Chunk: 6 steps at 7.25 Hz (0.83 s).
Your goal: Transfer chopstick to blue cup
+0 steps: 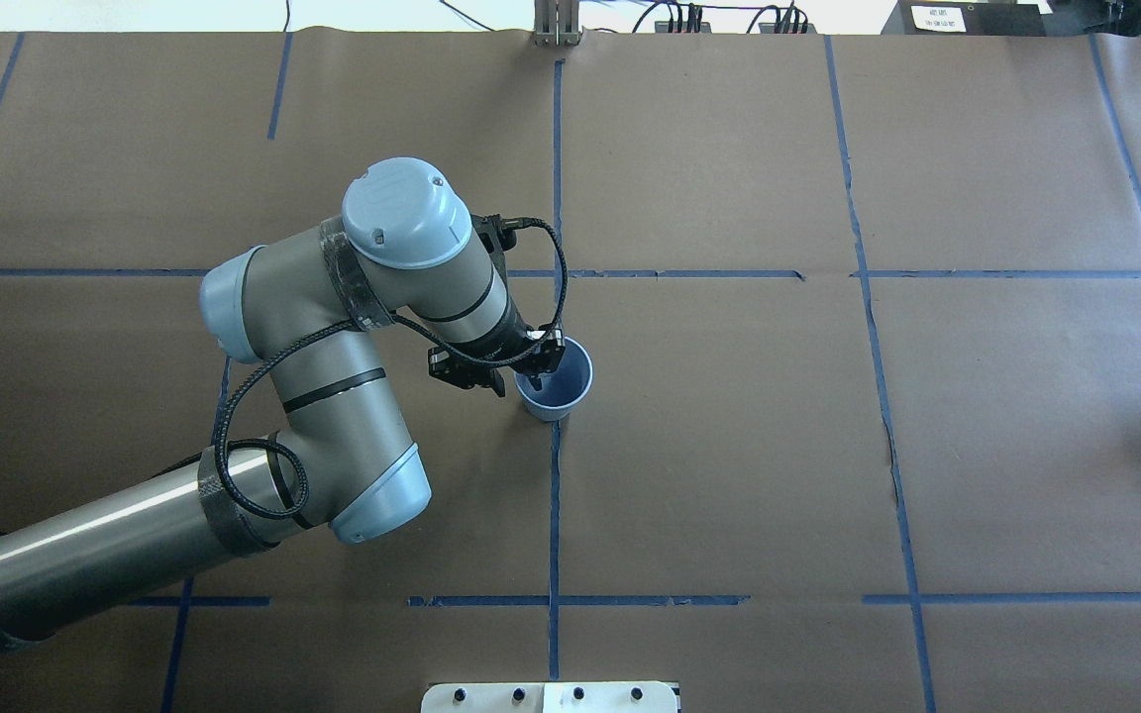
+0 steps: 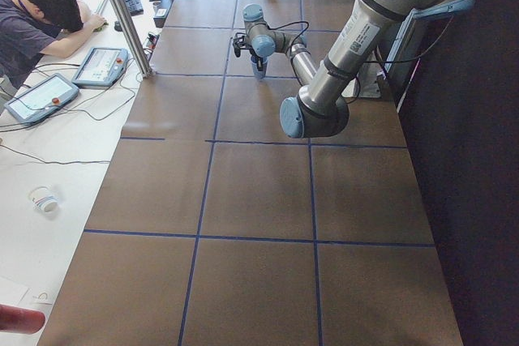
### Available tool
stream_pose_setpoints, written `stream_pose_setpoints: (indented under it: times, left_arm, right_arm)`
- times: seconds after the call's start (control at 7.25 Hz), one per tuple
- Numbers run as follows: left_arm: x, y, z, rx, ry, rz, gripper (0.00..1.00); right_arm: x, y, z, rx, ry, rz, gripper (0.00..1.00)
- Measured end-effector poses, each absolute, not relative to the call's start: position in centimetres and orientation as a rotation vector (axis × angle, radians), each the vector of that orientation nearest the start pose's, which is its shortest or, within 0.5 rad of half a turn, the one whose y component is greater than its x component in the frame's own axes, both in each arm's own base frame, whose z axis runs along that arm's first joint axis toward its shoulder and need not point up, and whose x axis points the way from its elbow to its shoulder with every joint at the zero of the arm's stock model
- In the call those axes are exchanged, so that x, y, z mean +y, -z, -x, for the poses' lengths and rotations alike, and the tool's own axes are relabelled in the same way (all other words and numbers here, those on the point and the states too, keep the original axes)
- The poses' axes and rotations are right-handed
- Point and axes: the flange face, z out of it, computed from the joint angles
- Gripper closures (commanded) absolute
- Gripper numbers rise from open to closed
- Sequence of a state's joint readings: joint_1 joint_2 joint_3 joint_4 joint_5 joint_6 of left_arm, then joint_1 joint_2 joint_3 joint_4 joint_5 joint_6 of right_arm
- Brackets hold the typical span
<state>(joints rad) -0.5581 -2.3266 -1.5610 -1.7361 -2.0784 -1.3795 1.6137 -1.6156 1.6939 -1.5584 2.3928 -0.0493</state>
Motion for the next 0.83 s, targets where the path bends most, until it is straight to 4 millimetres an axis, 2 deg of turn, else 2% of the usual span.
stream_pose_setpoints:
  times: [0.14,0.28,0.41,0.55,0.69,0.83]
  left_arm:
    - [-45.2,-17.6,-54.8,1.011,0.115,0.105,0.00]
    - [-46.5,-16.7,-52.4,1.010,0.143,0.101,0.00]
    - [-47.9,-15.2,-48.3,0.997,0.183,0.096,0.00]
    - [-48.5,-13.3,-43.1,0.972,0.219,0.083,0.00]
    - [-48.1,-12.3,-38.8,0.940,0.233,0.070,0.00]
    - [-47.3,-12.2,-36.2,0.925,0.232,0.060,0.00]
  right_arm:
    - [-47.4,-61.6,-8.0,-0.828,0.040,-0.119,0.00]
    - [-47.2,-61.8,-7.9,-0.841,0.035,-0.113,0.00]
    - [-47.0,-62.0,-7.9,-0.846,0.033,-0.111,0.00]
    - [-46.9,-62.1,-8.0,-0.845,0.031,-0.112,0.00]
    - [-46.9,-62.3,-8.2,-0.841,0.028,-0.111,0.00]
    - [-46.5,-62.9,-8.4,-0.837,0.025,-0.104,0.00]
